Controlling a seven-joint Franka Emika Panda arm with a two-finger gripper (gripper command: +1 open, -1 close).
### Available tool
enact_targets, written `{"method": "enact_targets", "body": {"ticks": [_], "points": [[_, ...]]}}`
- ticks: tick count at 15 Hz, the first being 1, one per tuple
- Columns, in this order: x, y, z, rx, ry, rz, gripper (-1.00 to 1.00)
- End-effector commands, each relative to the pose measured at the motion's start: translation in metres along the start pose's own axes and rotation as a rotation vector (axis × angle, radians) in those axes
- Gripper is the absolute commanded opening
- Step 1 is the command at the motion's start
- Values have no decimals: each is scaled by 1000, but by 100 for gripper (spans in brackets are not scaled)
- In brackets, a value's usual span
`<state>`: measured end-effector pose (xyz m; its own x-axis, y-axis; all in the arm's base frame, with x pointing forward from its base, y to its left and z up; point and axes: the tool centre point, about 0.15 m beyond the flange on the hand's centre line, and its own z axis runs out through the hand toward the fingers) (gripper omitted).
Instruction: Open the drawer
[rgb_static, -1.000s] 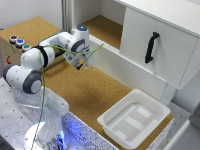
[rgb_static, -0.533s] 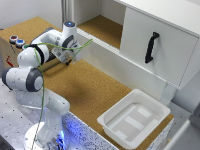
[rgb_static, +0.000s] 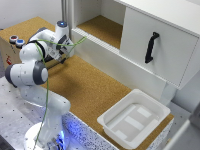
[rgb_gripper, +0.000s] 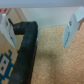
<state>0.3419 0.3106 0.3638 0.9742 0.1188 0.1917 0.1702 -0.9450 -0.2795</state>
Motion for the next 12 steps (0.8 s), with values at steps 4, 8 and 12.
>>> {"method": "enact_targets", "body": {"ticks": [4,8,12], "points": [[16,-22,32,91,-78,-22,100],[4,-18,47,158,-76,51,100],[-10,-11,70,255,-73,117,100]]}}
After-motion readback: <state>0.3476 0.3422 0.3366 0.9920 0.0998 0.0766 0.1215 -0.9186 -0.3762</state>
